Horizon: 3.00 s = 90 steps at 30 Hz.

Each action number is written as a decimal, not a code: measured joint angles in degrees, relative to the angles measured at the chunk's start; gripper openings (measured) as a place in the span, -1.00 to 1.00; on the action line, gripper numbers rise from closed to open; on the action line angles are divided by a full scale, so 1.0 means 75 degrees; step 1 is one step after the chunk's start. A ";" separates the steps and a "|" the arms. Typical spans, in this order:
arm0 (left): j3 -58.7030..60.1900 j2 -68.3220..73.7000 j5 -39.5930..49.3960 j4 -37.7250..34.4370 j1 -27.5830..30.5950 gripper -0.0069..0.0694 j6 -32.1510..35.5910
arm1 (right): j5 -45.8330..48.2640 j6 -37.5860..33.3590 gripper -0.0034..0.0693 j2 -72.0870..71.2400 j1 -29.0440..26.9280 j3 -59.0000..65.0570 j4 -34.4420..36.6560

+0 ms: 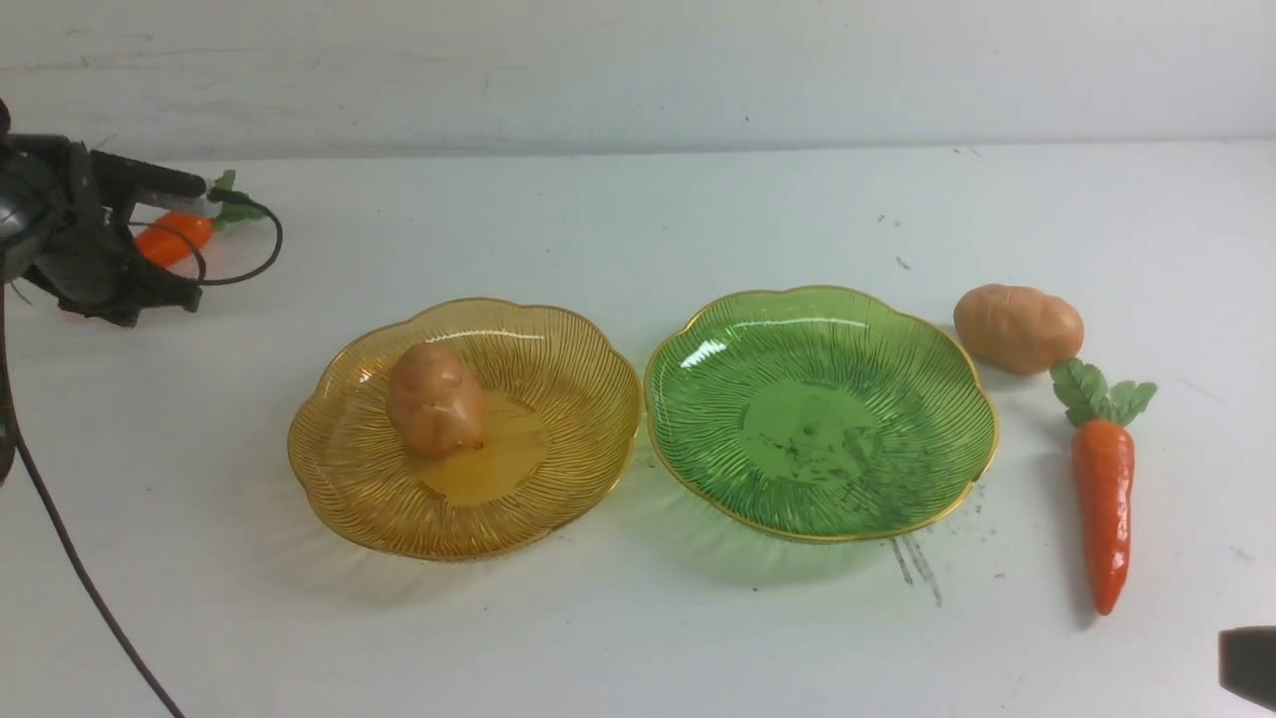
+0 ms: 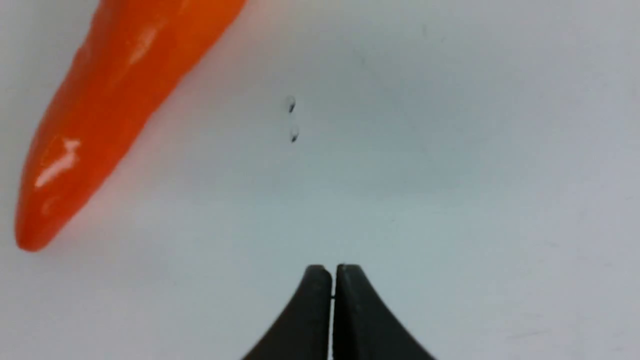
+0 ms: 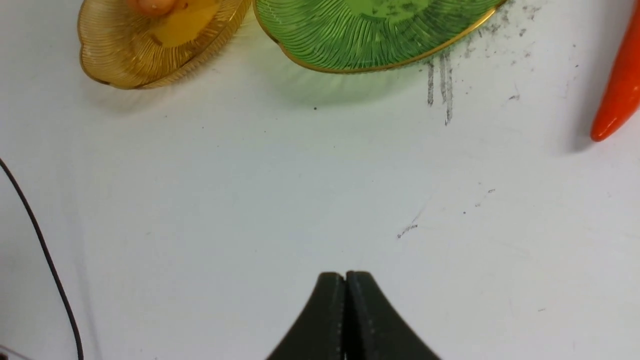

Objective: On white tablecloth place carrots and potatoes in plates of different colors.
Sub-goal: 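Pick up the carrot from the table and place it on the green plate with the left gripper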

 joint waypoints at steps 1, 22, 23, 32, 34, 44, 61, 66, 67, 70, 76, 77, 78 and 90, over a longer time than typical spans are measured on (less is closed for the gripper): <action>-0.0167 -0.0018 0.0161 -0.0069 0.0000 -0.83 -0.0057 | 0.0056 0.0000 -0.95 0.0000 0.0000 0.0000 0.0000; -0.1063 -0.0105 0.0189 -0.1465 0.1395 -0.75 -0.0010 | 0.0029 -0.0401 -0.95 0.0000 0.0000 0.0000 -0.0240; -0.1063 -0.0080 0.0153 -0.1482 0.1395 -0.70 0.0294 | -0.0001 -0.0409 -0.95 0.0000 0.0000 0.0000 -0.0300; -0.1063 0.0849 -0.0485 -0.1709 0.1371 0.40 0.1448 | -0.0117 -0.0335 -0.95 0.0000 0.0000 0.0000 -0.0343; -0.1063 0.0970 -0.0658 -0.1725 0.1372 0.64 0.1563 | -0.0147 -0.0256 -0.95 0.0000 0.0000 0.0000 -0.0343; -0.1063 0.1268 -0.1457 -0.1749 0.1372 0.77 0.2652 | -0.0279 -0.0033 -0.95 0.0000 0.0000 0.0000 -0.0349; -0.1128 0.1496 -0.1544 -0.1864 0.1141 -0.38 0.3075 | -0.0479 -0.0016 -0.95 0.0000 0.0000 0.0000 -0.0372; -0.1121 0.1258 -0.0856 -0.1849 0.0915 -0.41 0.2821 | -0.0603 -0.0009 -0.95 0.0000 0.0000 0.0000 -0.0347; -0.1114 0.1193 -0.0745 -0.1847 0.0864 -0.41 0.2762 | -0.0665 -0.0009 -0.95 0.0000 0.0000 0.0000 -0.0341; -0.1075 0.0860 -0.0060 -0.1844 0.0640 -0.42 0.2536 | -0.0830 -0.0009 -0.95 0.0000 0.0000 0.0000 -0.0251; -0.1060 -0.0069 0.1065 -0.2349 0.0078 -0.42 0.2282 | -0.1054 -0.0007 -0.95 0.0000 0.0000 0.0000 0.0005; -0.1060 -0.0280 0.1293 -0.2451 -0.0026 -0.43 0.2276 | -0.1054 -0.0007 -0.95 0.0000 0.0000 -0.0030 0.0018; -0.1060 -0.0546 0.1467 -0.2577 -0.0216 -0.43 0.2267 | -0.1046 -0.0007 -0.95 0.0000 0.0000 -0.0057 0.0010; -0.0693 -0.2724 0.1857 -0.1483 -0.2633 -0.43 0.0276 | -0.0263 -0.0007 -0.95 0.0000 0.0000 -0.1286 -0.0146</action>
